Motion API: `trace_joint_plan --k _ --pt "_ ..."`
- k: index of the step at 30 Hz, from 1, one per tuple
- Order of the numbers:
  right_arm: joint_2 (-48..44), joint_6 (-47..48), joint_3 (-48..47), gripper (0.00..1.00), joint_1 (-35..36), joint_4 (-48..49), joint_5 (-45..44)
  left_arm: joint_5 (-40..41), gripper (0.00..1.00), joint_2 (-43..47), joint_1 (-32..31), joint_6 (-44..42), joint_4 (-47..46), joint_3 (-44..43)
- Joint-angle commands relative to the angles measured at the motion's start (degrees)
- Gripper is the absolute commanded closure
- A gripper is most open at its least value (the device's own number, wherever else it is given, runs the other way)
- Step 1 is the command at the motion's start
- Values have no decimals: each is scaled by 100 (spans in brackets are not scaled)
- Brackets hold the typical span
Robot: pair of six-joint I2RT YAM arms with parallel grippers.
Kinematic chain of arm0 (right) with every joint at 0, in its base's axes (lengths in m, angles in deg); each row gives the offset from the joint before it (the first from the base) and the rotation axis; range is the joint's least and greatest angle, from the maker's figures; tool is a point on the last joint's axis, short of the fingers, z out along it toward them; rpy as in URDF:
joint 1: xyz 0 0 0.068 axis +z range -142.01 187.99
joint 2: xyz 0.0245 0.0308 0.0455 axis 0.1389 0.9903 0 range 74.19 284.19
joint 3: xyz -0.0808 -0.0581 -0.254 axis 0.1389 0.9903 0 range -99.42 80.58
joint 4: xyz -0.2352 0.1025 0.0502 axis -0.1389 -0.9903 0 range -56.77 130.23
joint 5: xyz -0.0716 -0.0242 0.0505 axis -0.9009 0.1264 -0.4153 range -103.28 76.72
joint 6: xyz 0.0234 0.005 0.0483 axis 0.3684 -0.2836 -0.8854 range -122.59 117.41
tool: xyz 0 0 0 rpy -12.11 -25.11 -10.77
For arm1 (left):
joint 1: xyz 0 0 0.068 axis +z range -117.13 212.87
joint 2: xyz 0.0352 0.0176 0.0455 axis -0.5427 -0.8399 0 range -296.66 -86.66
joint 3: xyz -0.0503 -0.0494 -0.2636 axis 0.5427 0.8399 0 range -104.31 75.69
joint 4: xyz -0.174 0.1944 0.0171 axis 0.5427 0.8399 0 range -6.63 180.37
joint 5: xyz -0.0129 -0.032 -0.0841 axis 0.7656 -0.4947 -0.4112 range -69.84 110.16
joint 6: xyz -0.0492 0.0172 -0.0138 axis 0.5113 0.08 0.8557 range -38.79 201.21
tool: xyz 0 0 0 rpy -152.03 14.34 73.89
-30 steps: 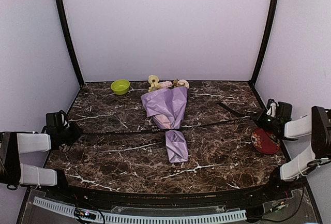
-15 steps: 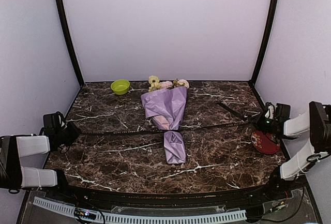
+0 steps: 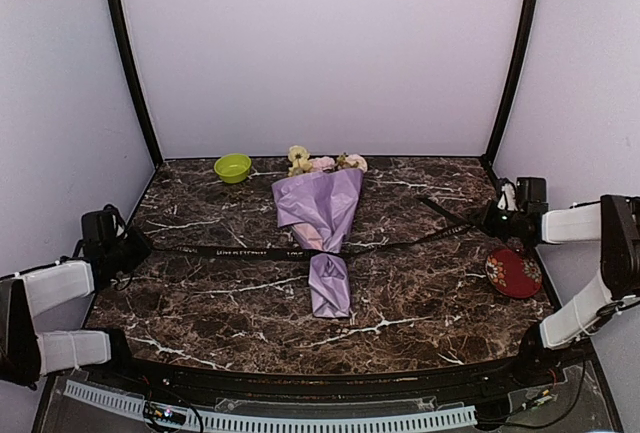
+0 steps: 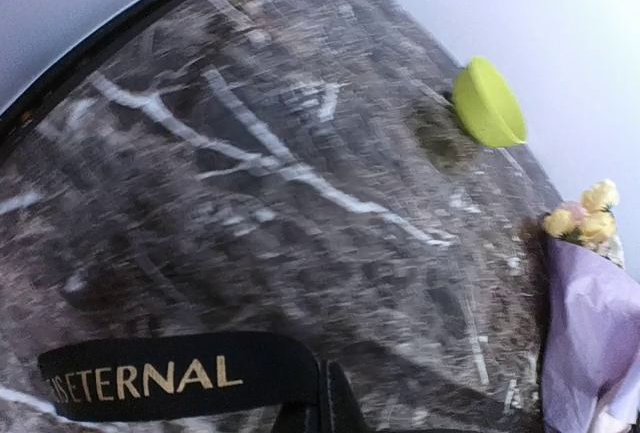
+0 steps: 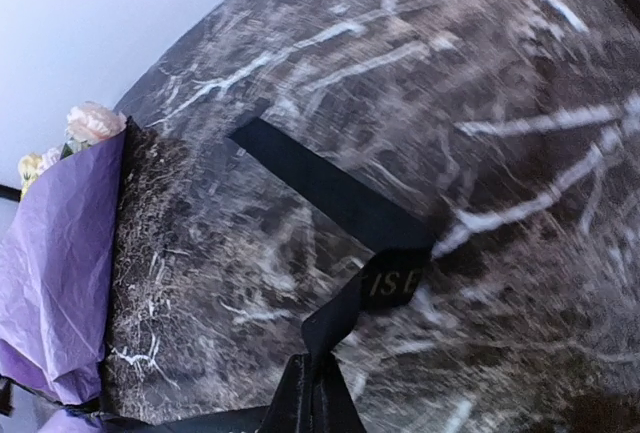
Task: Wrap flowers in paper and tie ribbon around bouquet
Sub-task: Tie the ribbon around the folded bouquet, then cross the half-tied ribbon over the folded bouquet.
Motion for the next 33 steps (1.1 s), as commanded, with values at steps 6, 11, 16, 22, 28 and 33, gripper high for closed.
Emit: trace_joint_plan --k 6,11,16,22,28,33 --pt "-152 772 -1259 82 2054 -1697 -1114 768 100 717 -3246 -1400 26 -2439" --pt "53 1334 -1857 55 2520 -2718 -1310 -42 100 365 -4556 -2391 -323 -3389" --pt "-427 2175 -2178 30 3056 -2495 -1762 -616 100 -141 -5821 -3372 -143 -4428" --pt "-477 4260 -2194 28 4669 -1328 47 -1051 100 -500 -6308 -3733 15 -5115" --pt "694 5281 -2828 27 5264 -633 1381 -1314 100 -508 -6369 -3860 -59 -5265" --pt "1742 5462 -4061 29 5267 -1137 1584 -1192 100 -470 -6385 -4000 34 -5283"
